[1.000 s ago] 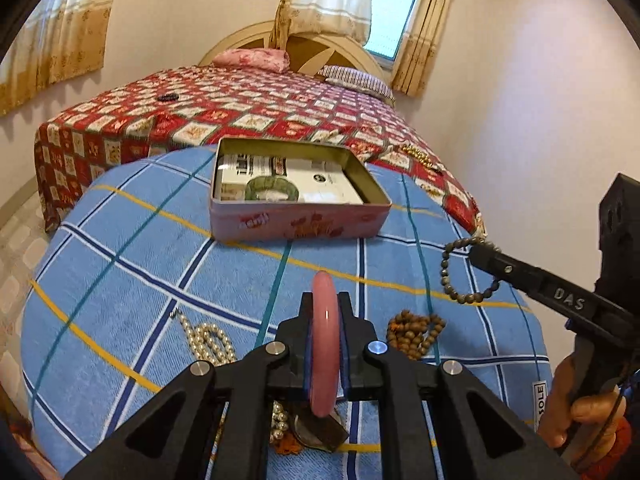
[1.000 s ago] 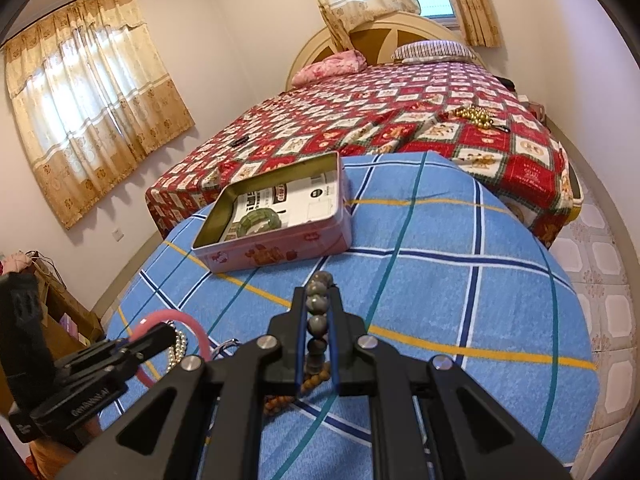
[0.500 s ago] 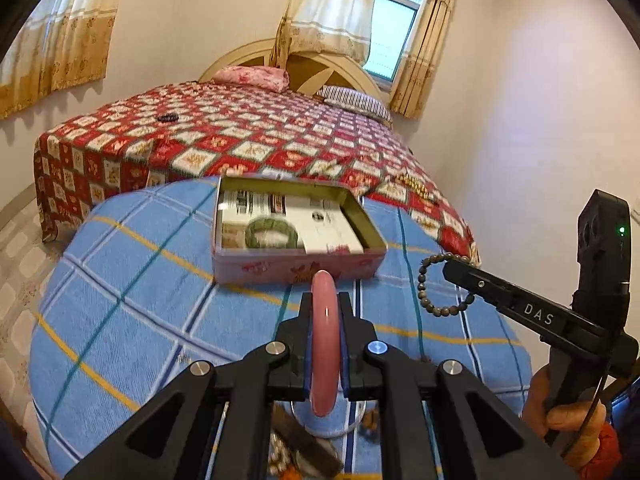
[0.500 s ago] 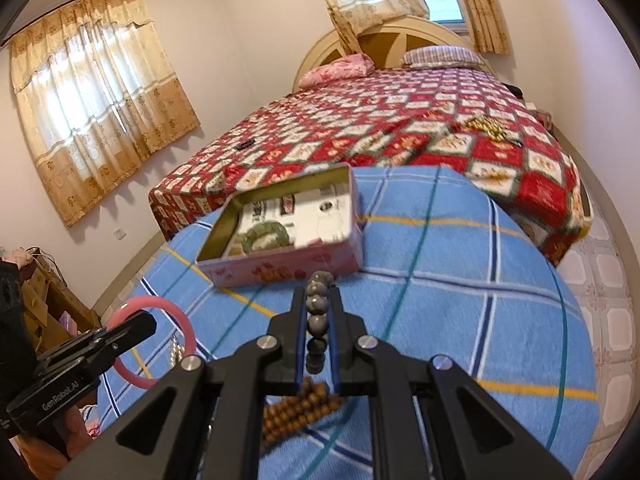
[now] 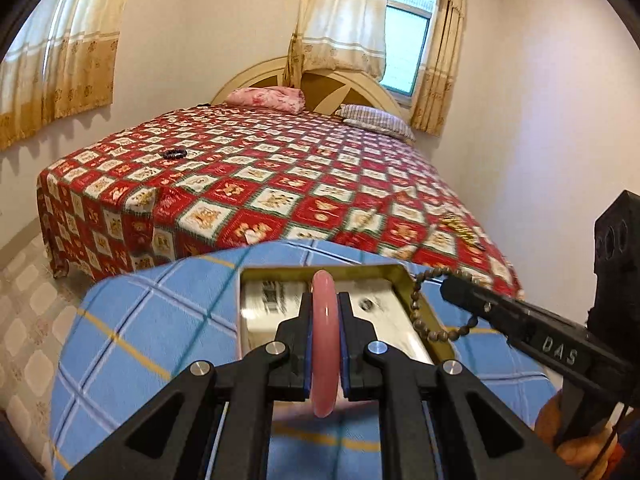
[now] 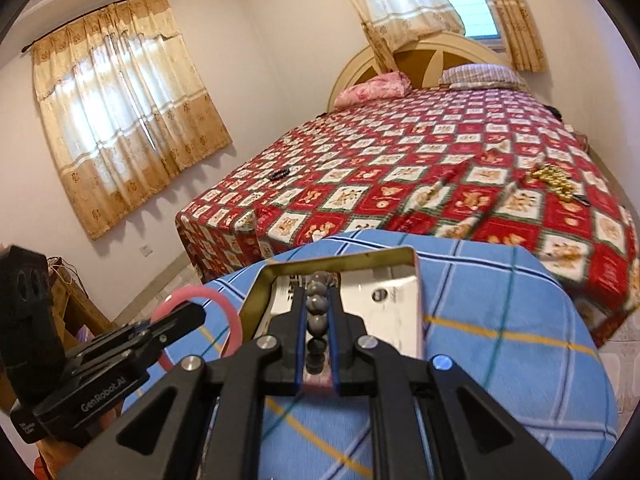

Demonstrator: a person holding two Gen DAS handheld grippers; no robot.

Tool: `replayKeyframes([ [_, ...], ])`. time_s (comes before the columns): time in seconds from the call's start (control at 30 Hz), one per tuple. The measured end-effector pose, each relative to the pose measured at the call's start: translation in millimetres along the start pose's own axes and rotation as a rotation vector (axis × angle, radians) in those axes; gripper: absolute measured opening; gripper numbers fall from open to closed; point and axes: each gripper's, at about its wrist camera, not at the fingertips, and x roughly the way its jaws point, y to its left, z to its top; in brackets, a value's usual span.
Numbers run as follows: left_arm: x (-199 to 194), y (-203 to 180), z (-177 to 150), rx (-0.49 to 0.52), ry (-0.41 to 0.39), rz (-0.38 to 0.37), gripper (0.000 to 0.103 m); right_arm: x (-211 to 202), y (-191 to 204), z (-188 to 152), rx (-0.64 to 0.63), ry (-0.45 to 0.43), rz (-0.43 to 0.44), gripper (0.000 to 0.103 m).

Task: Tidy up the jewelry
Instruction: 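Lift and carry the pink bangle and bead bracelet over the tin box with both tools, then open the left tool to drop the pink bangle while the right tool releases the bracelet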

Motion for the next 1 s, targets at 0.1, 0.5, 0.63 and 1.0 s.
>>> replayKeyframes([
  [0.1, 33.0, 5.3, 10.5, 0.029, 0.022, 0.043, 0.009, 32.8, -12.7, 5.5, 0.037, 0.051, 0.038, 0.013],
  [0.5, 95.4, -4.7, -0.5, 0.070, 0.162, 0.049, 0.016, 80.0, -37.7, 0.0, 0.058, 0.177, -0.064, 0.042],
  [0.63, 83.2, -5.1, 2.6, 0.053, 0.137, 0.029, 0.055, 57.8, -36.1, 5.0, 0.029, 0.110, -0.114, 0.063],
  [1.0, 5.1, 13.4, -15.1, -0.018, 0.071, 0.124, 0.064, -11.2, -31.1, -8.8, 0.029, -0.018, -0.227, 0.064],
])
